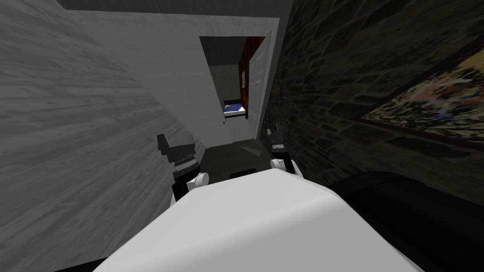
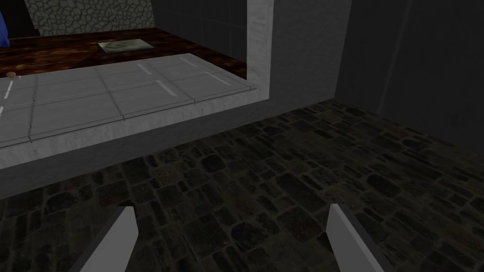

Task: Push the door open

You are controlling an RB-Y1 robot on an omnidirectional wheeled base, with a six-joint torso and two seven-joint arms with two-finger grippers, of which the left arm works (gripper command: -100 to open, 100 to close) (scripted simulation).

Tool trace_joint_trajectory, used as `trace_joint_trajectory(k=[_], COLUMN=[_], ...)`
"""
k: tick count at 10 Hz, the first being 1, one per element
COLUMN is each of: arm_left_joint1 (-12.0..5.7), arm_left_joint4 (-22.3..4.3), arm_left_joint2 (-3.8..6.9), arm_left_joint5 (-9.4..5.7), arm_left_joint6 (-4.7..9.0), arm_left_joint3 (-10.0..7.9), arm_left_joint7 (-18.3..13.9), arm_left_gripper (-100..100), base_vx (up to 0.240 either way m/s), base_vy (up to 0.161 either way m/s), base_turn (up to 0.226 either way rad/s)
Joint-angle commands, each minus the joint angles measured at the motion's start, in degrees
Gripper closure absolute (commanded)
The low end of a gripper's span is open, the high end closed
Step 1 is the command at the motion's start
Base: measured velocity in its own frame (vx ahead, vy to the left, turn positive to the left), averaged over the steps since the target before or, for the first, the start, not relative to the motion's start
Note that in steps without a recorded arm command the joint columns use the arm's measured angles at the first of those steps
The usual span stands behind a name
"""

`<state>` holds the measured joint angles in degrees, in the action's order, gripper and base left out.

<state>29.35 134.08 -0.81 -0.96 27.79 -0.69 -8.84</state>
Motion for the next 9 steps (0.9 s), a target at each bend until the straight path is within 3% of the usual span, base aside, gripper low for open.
trace_joint_trajectory(k=[1,5,9], arm_left_joint1=[-0.62,-1.98,-3.93], arm_left_joint4=[-1.7,-5.5,-10.9], arm_left_joint2=[0.54,1.51,2.61], arm_left_joint5=[0.44,1.41,2.79], arm_left_joint6=[0.33,1.04,2.06], arm_left_joint3=[0.00,0.01,0.02], arm_left_joint7=[-0.1,-0.3,-0.6], arm_left_gripper=[-100,-100,-100], base_vx=[0.139,0.147,0.131], base_vy=[0.081,-0.015,0.000], base_turn=[0.050,0.028,0.042])
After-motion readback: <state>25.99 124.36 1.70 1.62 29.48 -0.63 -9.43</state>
